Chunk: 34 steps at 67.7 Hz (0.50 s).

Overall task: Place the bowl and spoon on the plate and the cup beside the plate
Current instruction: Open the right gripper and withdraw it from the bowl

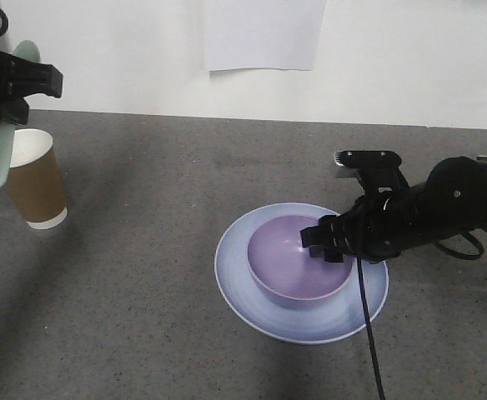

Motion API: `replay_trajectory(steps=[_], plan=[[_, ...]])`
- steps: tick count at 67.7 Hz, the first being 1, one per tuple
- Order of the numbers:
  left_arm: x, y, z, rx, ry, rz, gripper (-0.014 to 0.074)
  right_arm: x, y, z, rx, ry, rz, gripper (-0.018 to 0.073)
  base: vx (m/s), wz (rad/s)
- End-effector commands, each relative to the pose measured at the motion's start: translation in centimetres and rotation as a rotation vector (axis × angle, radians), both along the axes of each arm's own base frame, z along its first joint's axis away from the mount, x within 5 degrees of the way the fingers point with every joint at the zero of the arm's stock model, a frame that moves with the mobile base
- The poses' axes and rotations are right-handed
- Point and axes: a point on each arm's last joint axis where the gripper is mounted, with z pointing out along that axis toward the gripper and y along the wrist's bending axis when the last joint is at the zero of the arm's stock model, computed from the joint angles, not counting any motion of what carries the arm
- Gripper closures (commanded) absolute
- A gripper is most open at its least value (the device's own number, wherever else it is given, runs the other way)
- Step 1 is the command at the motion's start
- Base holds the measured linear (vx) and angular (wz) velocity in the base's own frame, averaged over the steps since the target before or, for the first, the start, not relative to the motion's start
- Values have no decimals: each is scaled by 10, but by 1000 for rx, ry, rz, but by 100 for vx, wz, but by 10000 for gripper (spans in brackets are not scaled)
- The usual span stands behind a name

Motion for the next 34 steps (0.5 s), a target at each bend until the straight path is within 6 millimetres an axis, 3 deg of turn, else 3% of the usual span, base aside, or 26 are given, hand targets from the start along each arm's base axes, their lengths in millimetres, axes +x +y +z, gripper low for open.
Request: replay_trajectory(steps=[1,6,34], plan=[[-7,3,18,-19,-93,-1,603,4,-2,26,38,-112,-31,-22,0,0],[-7,3,18,-19,-93,-1,603,2,-3,30,42,-125,-31,-51,0,0],[-7,3,18,-19,-93,-2,603,-22,-16,72,9,-223,-43,-24,0,0]])
